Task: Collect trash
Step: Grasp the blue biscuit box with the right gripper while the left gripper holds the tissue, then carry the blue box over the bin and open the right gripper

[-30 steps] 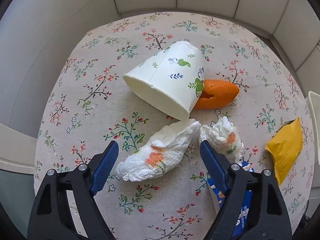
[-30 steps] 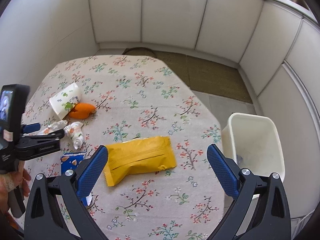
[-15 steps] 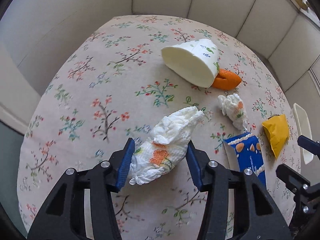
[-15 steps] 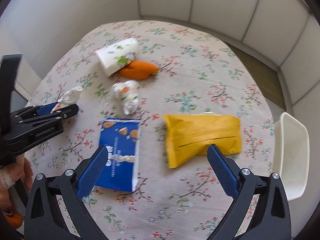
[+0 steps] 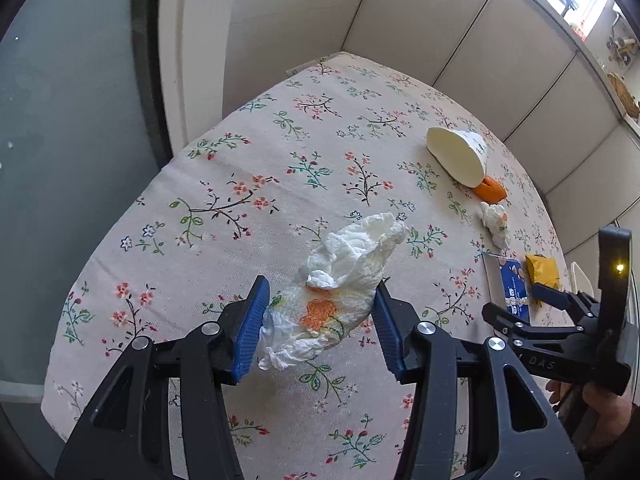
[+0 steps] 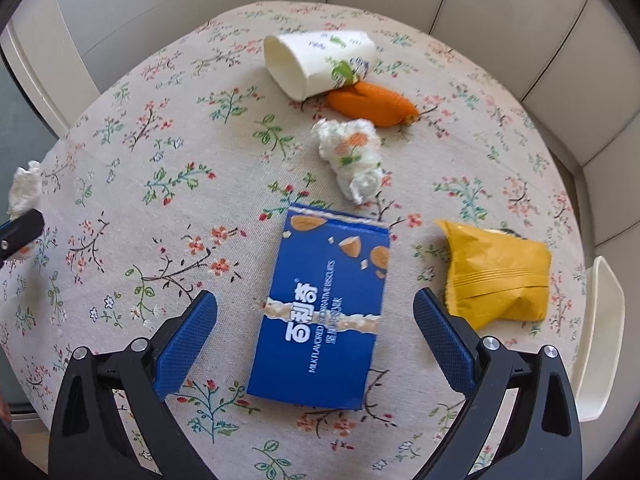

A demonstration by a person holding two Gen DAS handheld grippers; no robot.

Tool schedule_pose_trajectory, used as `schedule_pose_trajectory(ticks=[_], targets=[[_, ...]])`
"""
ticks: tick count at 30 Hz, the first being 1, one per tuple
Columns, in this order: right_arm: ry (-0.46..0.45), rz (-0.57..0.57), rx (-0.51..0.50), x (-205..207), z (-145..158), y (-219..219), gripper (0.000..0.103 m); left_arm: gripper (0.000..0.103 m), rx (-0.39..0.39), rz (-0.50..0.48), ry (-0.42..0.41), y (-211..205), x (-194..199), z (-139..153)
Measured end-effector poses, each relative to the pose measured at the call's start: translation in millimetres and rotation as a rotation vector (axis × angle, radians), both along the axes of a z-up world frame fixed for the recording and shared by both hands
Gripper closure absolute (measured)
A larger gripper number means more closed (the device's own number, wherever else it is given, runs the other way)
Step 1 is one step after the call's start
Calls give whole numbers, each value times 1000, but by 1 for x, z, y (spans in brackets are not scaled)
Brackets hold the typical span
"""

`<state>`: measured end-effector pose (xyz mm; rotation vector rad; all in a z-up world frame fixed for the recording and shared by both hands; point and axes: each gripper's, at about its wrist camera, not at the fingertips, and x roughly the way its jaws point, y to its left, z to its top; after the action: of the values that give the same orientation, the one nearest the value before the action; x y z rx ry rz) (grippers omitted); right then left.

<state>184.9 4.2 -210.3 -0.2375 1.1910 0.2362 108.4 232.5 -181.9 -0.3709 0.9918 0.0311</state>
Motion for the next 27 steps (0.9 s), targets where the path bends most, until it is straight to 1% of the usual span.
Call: schedule_pose_trajectory(ticks=[2, 4, 5, 6, 16, 22, 27], targets=[[31, 9, 21, 1, -6, 1, 22, 55, -7, 2, -1, 2, -1, 0], [32, 15, 41, 1, -4, 0, 29, 55, -5, -2, 0, 2, -2, -1], [31, 23, 50, 0, -2, 1, 40, 55, -6, -4, 0, 3, -2, -3], [27, 30, 55, 0, 0, 1, 46, 55, -7, -5, 2, 2, -2, -4], [-12, 25, 88, -4, 19, -6, 47, 55, -4, 10, 0, -1, -2, -6], [-57, 3, 115, -17, 42, -24, 47, 55, -9, -1, -23, -10, 1, 3], [-109, -34, 128, -20, 61, -42, 47, 55, -15, -31, -43, -28, 6, 14]])
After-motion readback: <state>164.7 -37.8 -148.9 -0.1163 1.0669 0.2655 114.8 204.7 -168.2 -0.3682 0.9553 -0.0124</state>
